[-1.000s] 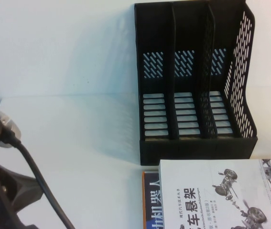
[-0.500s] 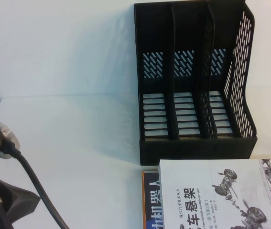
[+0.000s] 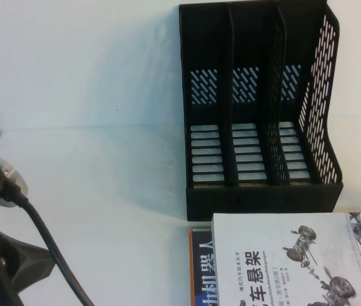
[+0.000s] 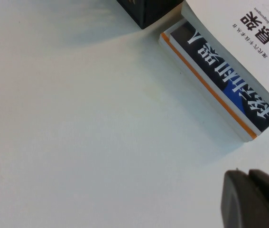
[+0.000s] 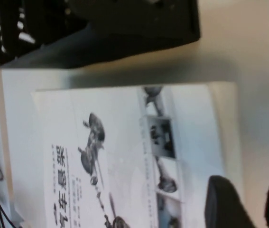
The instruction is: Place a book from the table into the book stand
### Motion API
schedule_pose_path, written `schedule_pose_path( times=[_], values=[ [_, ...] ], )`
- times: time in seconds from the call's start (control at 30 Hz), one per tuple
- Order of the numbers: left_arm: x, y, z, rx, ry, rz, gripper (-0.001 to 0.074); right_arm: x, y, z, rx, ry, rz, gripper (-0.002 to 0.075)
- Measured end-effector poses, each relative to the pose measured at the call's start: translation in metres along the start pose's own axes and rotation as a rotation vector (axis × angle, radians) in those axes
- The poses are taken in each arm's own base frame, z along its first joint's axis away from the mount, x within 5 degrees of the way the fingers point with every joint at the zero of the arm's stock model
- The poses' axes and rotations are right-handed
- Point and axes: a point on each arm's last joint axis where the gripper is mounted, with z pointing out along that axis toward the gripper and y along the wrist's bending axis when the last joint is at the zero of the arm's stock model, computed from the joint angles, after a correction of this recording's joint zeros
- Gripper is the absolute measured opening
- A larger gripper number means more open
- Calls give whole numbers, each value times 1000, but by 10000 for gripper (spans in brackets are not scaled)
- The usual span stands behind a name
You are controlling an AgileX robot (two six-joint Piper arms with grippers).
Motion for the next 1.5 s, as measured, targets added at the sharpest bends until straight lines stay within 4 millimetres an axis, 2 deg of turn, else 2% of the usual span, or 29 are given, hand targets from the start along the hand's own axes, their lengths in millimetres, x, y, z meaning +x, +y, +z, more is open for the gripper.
schedule_pose_path(
  times=[0.1,0.23,0.33,0.5,0.57,0.7,1.03,1.27,1.5],
  values=[
    [0,0,0,0,-4,4,-3,1,15,16,4,79,-60,271],
    [0,0,0,0,-4,4,-3,2,24,22,18,116,-99,305],
    [0,0,0,0,-5,6,-3,3,26,20,27,123,-109,311],
    [-1,0,0,0,-9,10,-3,-7,30,14,47,111,-131,313],
    [0,-6,0,32,-8,42,-3,-13,31,9,83,120,-118,313],
    [-2,-2,0,13,-19,32,-3,-18,31,0,167,161,-97,313],
    [-3,-3,0,27,-29,29,-3,-15,29,-1,189,192,-104,313],
    [-4,-4,0,32,-45,36,-3,5,24,12,113,218,-131,313],
    [-5,-5,0,50,-53,61,-3,5,21,16,90,212,-124,313]
  ],
)
